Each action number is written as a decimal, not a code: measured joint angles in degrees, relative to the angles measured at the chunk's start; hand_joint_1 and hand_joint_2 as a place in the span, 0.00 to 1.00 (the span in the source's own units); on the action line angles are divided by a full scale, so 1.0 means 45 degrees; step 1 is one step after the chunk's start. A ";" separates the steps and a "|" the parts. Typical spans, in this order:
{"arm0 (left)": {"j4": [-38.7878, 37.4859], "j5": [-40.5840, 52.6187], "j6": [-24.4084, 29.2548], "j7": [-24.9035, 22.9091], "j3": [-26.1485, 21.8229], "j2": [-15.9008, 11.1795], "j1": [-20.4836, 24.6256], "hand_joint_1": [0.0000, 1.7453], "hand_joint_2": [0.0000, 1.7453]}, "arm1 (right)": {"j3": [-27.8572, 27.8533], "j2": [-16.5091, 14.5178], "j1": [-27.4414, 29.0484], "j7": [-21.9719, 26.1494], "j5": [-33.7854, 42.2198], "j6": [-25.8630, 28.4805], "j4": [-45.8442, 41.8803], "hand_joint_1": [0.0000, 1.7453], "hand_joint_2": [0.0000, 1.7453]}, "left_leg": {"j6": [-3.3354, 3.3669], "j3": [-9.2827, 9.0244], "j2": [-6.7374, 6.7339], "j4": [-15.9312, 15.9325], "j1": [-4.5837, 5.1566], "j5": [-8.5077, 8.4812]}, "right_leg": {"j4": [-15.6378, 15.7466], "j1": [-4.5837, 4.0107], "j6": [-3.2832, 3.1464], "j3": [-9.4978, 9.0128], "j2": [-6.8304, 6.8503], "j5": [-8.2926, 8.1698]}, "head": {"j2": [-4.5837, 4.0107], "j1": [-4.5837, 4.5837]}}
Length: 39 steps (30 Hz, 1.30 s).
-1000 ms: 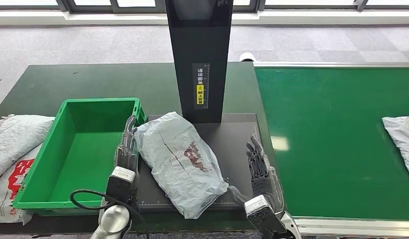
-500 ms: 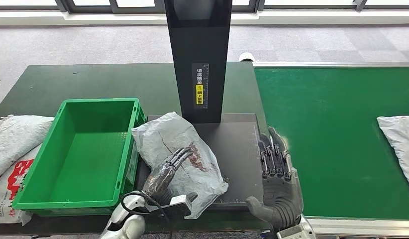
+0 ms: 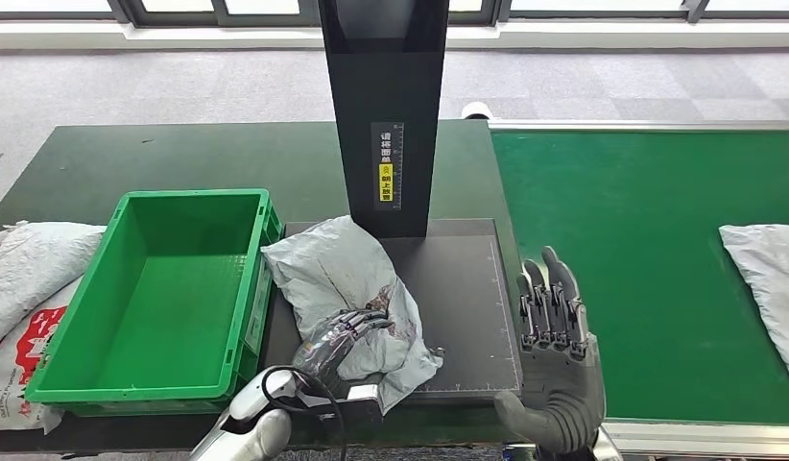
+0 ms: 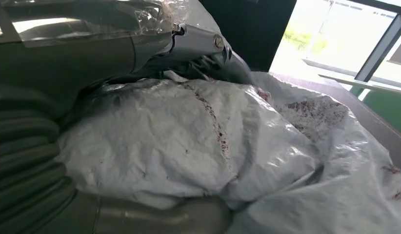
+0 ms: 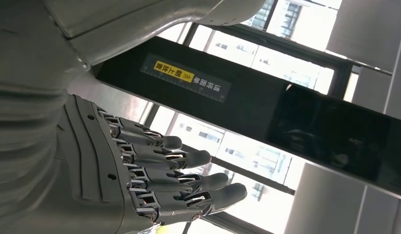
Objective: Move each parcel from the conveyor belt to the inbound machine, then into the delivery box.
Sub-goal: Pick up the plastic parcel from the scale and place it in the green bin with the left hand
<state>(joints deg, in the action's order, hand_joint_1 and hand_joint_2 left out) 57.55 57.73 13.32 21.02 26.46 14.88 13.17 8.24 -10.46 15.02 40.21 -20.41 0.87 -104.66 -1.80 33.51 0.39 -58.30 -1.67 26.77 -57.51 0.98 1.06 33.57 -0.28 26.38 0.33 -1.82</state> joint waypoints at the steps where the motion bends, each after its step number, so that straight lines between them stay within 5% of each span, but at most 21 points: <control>1: -0.0019 -0.0012 -0.0001 0.0001 0.0000 0.0000 0.0046 1.00 1.00 | 0.0000 0.0005 0.0036 0.0001 0.0007 0.0010 -0.0049 0.00 1.00 | 0.0000 -0.0002 0.0000 0.0000 0.0000 0.0000 | 0.0000 0.0000 0.0000 -0.0002 0.0000 0.0000 | 0.0000 -0.0001; 39: 0.2399 -0.1497 0.0538 0.0652 -0.0004 -0.0223 -0.0937 1.00 1.00 | -0.0005 0.0143 0.0607 0.0007 0.0275 0.0393 -0.0652 0.00 1.00 | -0.0006 -0.0004 0.0002 0.0001 -0.0001 0.0009 | -0.0002 -0.0001 0.0003 -0.0007 0.0001 0.0005 | 0.0000 0.0001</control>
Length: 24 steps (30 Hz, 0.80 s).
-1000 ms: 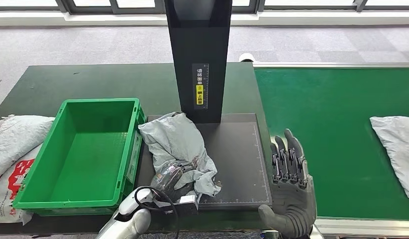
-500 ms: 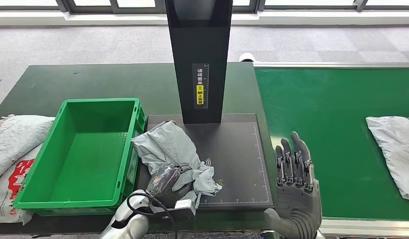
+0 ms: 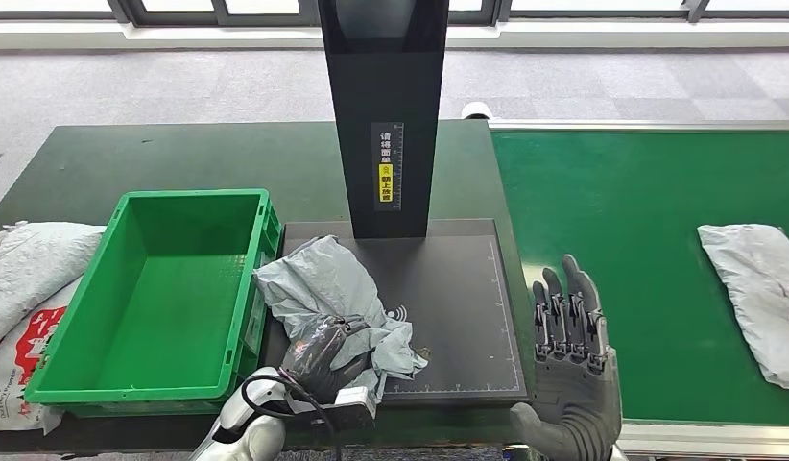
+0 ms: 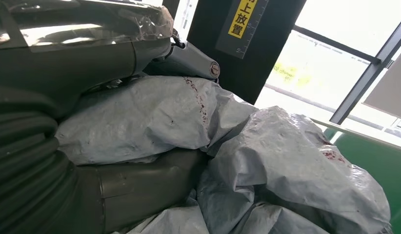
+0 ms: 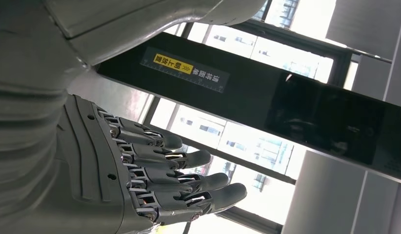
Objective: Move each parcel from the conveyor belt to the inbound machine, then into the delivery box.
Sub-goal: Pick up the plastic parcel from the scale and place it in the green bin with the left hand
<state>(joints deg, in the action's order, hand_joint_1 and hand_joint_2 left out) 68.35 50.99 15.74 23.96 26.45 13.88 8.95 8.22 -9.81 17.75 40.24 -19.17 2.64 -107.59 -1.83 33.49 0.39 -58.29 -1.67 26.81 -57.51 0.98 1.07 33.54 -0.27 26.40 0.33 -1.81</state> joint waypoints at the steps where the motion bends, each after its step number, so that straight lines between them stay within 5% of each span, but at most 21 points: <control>1: 0.0001 0.0000 0.0000 0.0000 0.0000 0.0000 0.0000 1.00 1.00 | 0.0000 0.0001 0.0000 0.0000 0.0000 0.0000 -0.0001 0.00 1.00 | 0.0000 0.0000 0.0000 0.0000 0.0000 0.0000 | 0.0000 0.0000 0.0000 0.0000 0.0000 0.0000 | 0.0000 0.0000; 8: 0.0263 -0.0152 0.0388 0.0325 -0.0022 -0.0005 -0.0115 1.00 1.00 | 0.0000 0.0036 -0.0001 0.0000 0.0034 0.0112 -0.0007 0.00 1.00 | 0.0000 0.0002 0.0000 0.0000 0.0000 0.0000 | -0.0001 0.0000 0.0000 -0.0001 0.0000 0.0000 | 0.0000 0.0000; 16: 0.3825 -0.0630 0.4817 0.2886 -0.0428 0.0076 -0.1558 1.00 1.00 | 0.0000 0.0053 -0.0079 -0.0004 0.0023 0.0101 -0.0006 0.00 1.00 | -0.0001 0.0010 0.0000 0.0002 -0.0001 0.0006 | -0.0002 -0.0001 -0.0005 0.0005 -0.0002 0.0009 | 0.0000 -0.0001; 24: 0.8658 -0.3997 0.5418 0.3554 -0.3564 0.0947 -0.2738 1.00 1.00 | 0.0004 0.0049 -0.0415 -0.0010 -0.0119 0.0177 0.0115 0.00 1.00 | -0.0004 -0.0005 -0.0007 0.0009 -0.0007 0.0017 | -0.0004 -0.0007 -0.0021 0.0000 0.0001 0.0025 | 0.0001 -0.0004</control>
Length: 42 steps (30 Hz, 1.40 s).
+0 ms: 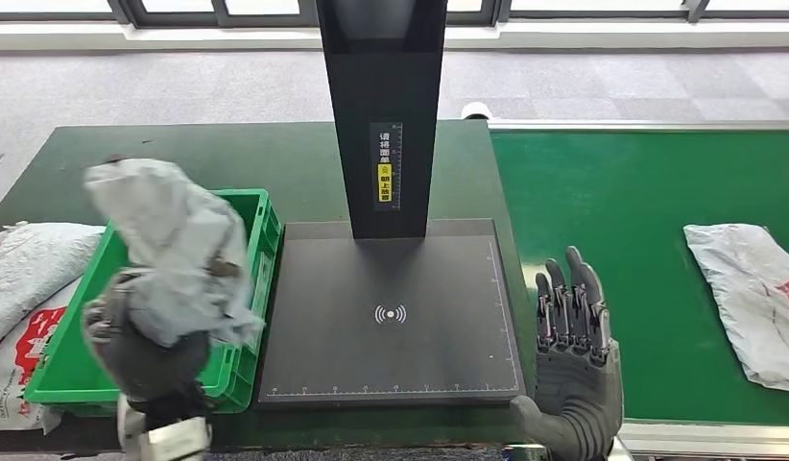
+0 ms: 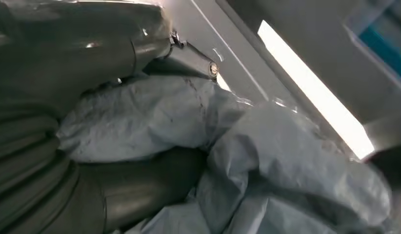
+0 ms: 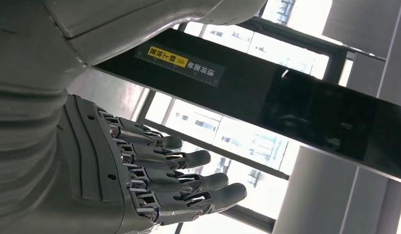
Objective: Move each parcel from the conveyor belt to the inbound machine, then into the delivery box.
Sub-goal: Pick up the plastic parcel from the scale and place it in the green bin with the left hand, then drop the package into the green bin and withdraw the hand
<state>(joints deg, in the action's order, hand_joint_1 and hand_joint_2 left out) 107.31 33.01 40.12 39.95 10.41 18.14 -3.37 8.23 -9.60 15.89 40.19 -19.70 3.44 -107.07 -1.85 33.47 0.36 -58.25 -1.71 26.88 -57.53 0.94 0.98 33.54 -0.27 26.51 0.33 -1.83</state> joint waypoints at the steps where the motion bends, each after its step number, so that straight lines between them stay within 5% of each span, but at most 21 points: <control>1: 0.0332 -0.0217 0.0008 0.0002 -0.0332 0.0033 -0.0061 1.00 1.00 | 0.0001 0.0000 -0.0008 0.0000 -0.0004 0.0013 0.0013 0.00 1.00 | -0.0001 -0.0002 0.0002 0.0000 -0.0003 -0.0001 | -0.0001 -0.0003 -0.0002 -0.0003 0.0004 0.0001 | -0.0001 0.0000; 13: 0.1415 -0.1143 -0.0008 -0.0001 -0.1648 0.0386 -0.0483 1.00 1.00 | 0.0001 -0.0009 -0.0040 0.0001 -0.0081 -0.0018 0.0023 0.00 1.00 | -0.0002 -0.0004 0.0006 -0.0002 -0.0005 0.0002 | 0.0001 -0.0003 -0.0003 -0.0006 0.0009 0.0002 | 0.0000 0.0000; 23: -0.3017 -0.0918 -0.2143 -0.3208 -0.2626 -0.0205 0.0831 1.00 1.00 | -0.0005 -0.0234 0.0017 0.0005 -0.0454 -0.0540 0.0015 0.00 1.00 | -0.0015 -0.0019 -0.0003 -0.0001 -0.0012 -0.0009 | -0.0002 -0.0012 -0.0013 -0.0007 0.0002 -0.0003 | -0.0001 0.0000; 32: -0.5562 -0.0539 -0.2723 -0.3712 -0.3337 -0.0471 0.1755 1.00 1.00 | -0.0023 -0.0249 -0.0026 0.0001 -0.0403 -0.0535 0.0018 0.00 1.00 | -0.0013 -0.0021 0.0046 0.0000 -0.0002 -0.0005 | -0.0001 0.0000 -0.0005 -0.0035 0.0032 0.0014 | -0.0001 0.0001; 36: -0.5849 -0.0494 -0.2799 -0.3636 -0.3476 -0.0470 0.1943 0.00 1.00 | -0.0023 -0.0254 -0.0027 0.0000 -0.0400 -0.0541 0.0018 0.00 1.00 | -0.0005 -0.0040 0.0055 0.0006 -0.0001 0.0008 | -0.0001 0.0001 0.0002 -0.0067 0.0048 0.0043 | -0.0001 0.0001; 38: -0.5877 -0.0693 -0.2747 -0.3415 -0.3509 -0.0460 0.1951 0.00 1.00 | -0.0023 -0.0261 -0.0027 0.0000 -0.0391 -0.0545 0.0018 0.00 1.00 | -0.0008 -0.0041 0.0048 0.0009 -0.0004 0.0007 | -0.0003 -0.0002 -0.0004 -0.0075 0.0042 0.0039 | -0.0001 0.0000; 42: -0.5855 -0.0892 -0.2628 -0.3184 -0.3523 -0.0426 0.1928 0.00 0.00 | -0.0023 -0.0267 -0.0028 0.0000 -0.0368 -0.0546 0.0018 0.00 1.00 | -0.0019 -0.0071 0.0043 0.0009 -0.0008 -0.0010 | -0.0006 -0.0006 -0.0014 -0.0085 0.0041 0.0028 | 0.0000 0.0001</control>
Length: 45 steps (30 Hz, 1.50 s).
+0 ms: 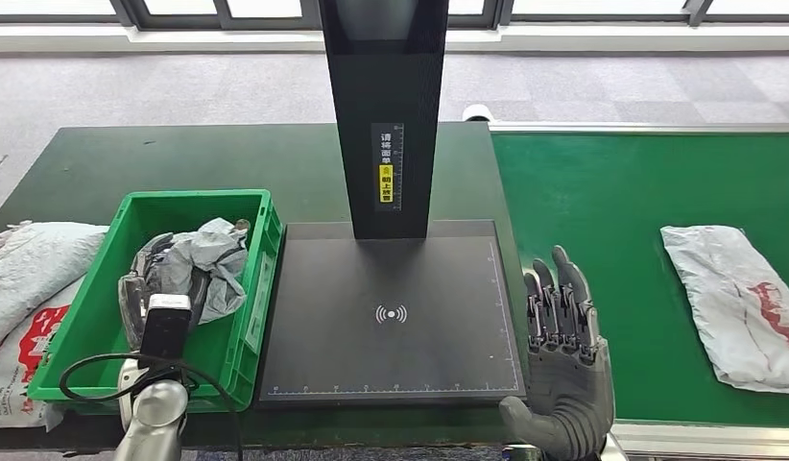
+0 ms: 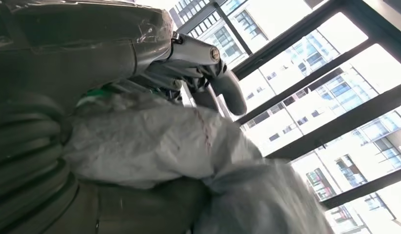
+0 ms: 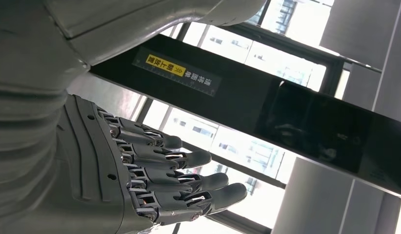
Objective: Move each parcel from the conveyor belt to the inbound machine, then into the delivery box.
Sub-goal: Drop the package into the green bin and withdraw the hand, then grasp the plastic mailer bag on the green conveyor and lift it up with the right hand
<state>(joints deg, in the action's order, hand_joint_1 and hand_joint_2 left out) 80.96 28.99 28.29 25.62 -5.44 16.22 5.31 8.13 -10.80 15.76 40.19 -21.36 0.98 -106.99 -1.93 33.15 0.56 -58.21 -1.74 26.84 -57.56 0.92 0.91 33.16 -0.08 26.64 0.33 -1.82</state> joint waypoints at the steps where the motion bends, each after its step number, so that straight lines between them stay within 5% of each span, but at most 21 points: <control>1: 0.0017 -0.0039 0.0010 0.0035 0.0000 0.0008 -0.0011 0.00 0.00 | 0.0000 0.0000 0.0000 0.0000 0.0010 0.0001 0.0000 0.00 1.00 | -0.0001 -0.0001 0.0001 0.0000 0.0000 -0.0002 | 0.0000 0.0000 0.0000 -0.0003 0.0001 -0.0001 | -0.0001 0.0000; 11: 0.0947 -0.1380 0.0080 0.1354 -0.0013 0.0179 -0.0677 0.00 0.00 | 0.0000 0.0002 -0.0148 0.0000 0.0233 0.0117 0.0141 0.00 1.00 | -0.0005 0.0017 -0.0002 -0.0002 0.0000 0.0003 | 0.0000 0.0000 0.0000 0.0025 -0.0008 0.0001 | -0.0001 -0.0002; 35: 0.2014 -0.2475 0.0863 0.2490 0.0259 0.0231 -0.1307 0.00 0.00 | 0.0000 0.0023 -0.0454 0.0000 0.0346 0.0517 0.0590 0.00 1.00 | -0.0008 0.0023 -0.0003 -0.0002 -0.0004 0.0008 | 0.0000 -0.0006 -0.0002 0.0034 -0.0015 0.0002 | -0.0001 -0.0001; 42: 0.4257 -0.4410 0.2358 0.3234 0.1024 0.0051 -0.2064 0.00 0.00 | -0.0126 0.0024 -0.0636 -0.0008 0.0384 0.0537 0.0825 0.00 1.00 | -0.0008 0.0028 -0.0008 -0.0002 -0.0007 0.0016 | 0.0001 -0.0007 -0.0002 0.0041 -0.0016 0.0006 | -0.0001 -0.0001; 45: 0.5284 -0.4971 0.1880 0.3262 0.1660 -0.0162 -0.2394 0.00 0.00 | -0.0380 -0.0001 -0.0713 -0.0170 0.0023 0.0817 0.0999 0.00 1.00 | -0.0003 0.0028 -0.0009 -0.0002 -0.0006 0.0023 | 0.0002 -0.0007 -0.0003 0.0040 -0.0013 0.0010 | 0.0000 -0.0001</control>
<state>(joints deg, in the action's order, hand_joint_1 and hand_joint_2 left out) 104.74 6.62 36.76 40.30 2.03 15.50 -5.46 6.42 -10.80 12.55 39.43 -21.26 4.66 -102.49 -1.94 33.27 0.51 -58.22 -1.77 26.94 -57.55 0.89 0.90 33.34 -0.14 26.69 0.33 -1.83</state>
